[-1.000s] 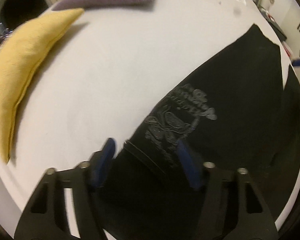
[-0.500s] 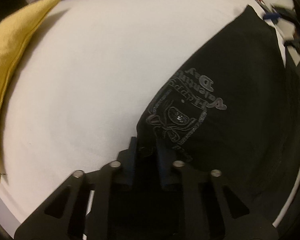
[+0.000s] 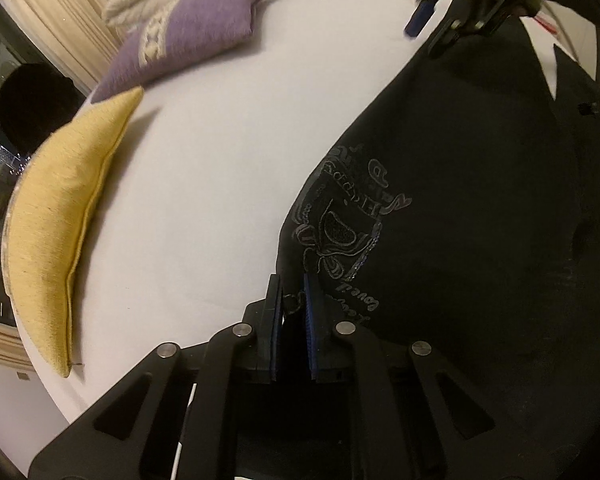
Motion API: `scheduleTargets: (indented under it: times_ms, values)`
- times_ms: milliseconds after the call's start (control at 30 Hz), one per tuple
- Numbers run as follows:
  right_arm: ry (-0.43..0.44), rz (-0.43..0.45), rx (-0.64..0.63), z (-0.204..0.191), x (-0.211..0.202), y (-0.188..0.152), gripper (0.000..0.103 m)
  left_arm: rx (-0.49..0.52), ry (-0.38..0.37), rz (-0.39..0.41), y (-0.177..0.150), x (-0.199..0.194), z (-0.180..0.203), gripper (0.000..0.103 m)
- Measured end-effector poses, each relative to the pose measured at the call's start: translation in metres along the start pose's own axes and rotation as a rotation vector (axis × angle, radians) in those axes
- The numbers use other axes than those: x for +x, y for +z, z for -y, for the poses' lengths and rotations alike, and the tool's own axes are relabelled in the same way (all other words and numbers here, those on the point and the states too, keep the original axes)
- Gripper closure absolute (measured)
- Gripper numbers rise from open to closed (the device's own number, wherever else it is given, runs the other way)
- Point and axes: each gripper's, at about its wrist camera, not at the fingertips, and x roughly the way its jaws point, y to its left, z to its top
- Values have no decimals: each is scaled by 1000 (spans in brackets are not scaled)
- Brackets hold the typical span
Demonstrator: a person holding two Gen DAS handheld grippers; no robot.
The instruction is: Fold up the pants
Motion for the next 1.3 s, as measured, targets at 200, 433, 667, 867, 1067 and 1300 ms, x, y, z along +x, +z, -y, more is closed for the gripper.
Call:
scheduleTargets:
  times_ms: [200,433,667,867,1067,1300]
  values:
    - [19,-52,-73,-13,18,14,58,10,4,22,-3,-15,3,94]
    - [17,-120,-25,7,33,17,58,6,-10,36,-12,-31,17,94]
    - [54,-153,-12,19,36,16,63,-3,-16,49,-13,-33,17,94]
    - [80,-176,-22,26,40,21,85,-15,-17,70,-14,-37,16,94]
    - [62,-175,-8,26,34,21,94,-26,-14,76,-15,-38,17,94]
    - [-1,-108,36,15,8,16,99,-47,-15,88,-17,-43,17,94]
